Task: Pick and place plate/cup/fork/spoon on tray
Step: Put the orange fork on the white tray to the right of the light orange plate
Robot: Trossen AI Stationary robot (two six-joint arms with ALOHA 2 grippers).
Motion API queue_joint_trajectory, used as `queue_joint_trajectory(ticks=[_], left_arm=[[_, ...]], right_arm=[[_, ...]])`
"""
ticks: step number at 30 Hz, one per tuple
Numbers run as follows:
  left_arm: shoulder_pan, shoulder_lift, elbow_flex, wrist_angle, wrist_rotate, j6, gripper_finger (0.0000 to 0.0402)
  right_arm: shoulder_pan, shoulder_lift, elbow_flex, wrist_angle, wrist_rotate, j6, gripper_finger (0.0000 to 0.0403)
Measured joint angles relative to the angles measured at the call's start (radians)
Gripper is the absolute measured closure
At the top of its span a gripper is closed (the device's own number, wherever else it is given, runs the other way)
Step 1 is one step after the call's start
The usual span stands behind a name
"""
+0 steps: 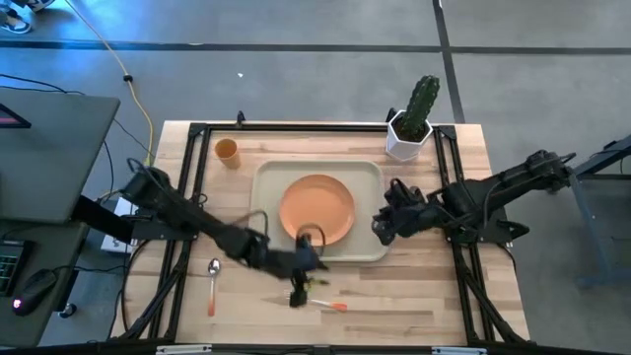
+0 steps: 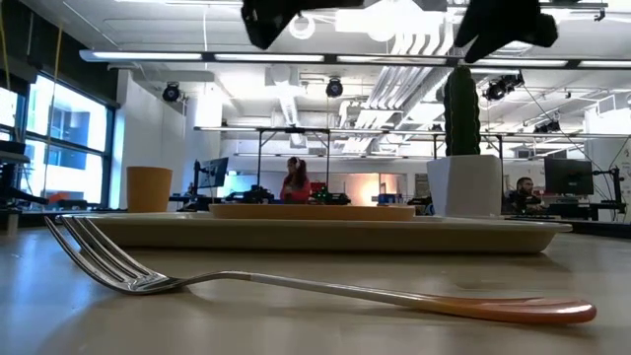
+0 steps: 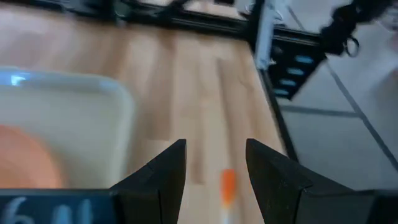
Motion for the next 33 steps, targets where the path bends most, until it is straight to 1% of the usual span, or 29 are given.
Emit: queue_joint_trajectory(ticks=[1,3,6,9,13,15,18,20,25,28,33], left_arm=[[-0.018,0.029,0.023,-0.025,-0.006,-0.009,0.0245],[-0.044,0.090,0.069,-0.025,-0.012,-0.031,0.0245],[-0.069,0.135,0.110,-0.076,-0.014,-0.051,0.0245],[-0.081,0.139,0.113,-0.179,-0.005,-0.053,0.0245],[-0.085,0.153,0.108,-0.269,0.005,-0.024,0.0245],[-0.085,0.180,0.114,-0.236,0.033,0.005,0.0245],[-0.084,0.223,0.108,-0.253,0.059,0.028,0.0245],[-0.084,0.253,0.111,-0.227,0.073,0.029,0.0245],[-0.084,0.296,0.110,-0.248,0.089,0.022,0.0249],[-0.084,0.320,0.111,-0.241,0.087,0.026,0.0268],[-0.083,0.344,0.113,-0.243,0.099,0.021,0.0328]], right_arm=[[0.017,0.000,0.000,-0.002,0.016,0.013,0.0272],[0.049,0.000,0.000,-0.012,0.035,0.033,0.0272],[0.085,0.007,0.002,-0.014,0.052,0.062,0.0272],[0.122,0.018,0.002,-0.017,0.064,0.091,0.0272],[0.181,0.039,0.000,-0.037,0.122,0.146,0.0272],[0.204,0.049,0.000,-0.055,0.128,0.172,0.0272],[0.224,0.066,0.000,-0.060,0.132,0.201,0.0272],[0.241,0.073,0.000,-0.057,0.132,0.203,0.0272],[0.270,0.090,0.000,-0.075,0.138,0.250,0.0272],[0.296,0.096,0.000,-0.084,0.171,0.285,0.0272],[0.334,0.100,0.000,-0.103,0.194,0.340,0.0272]])
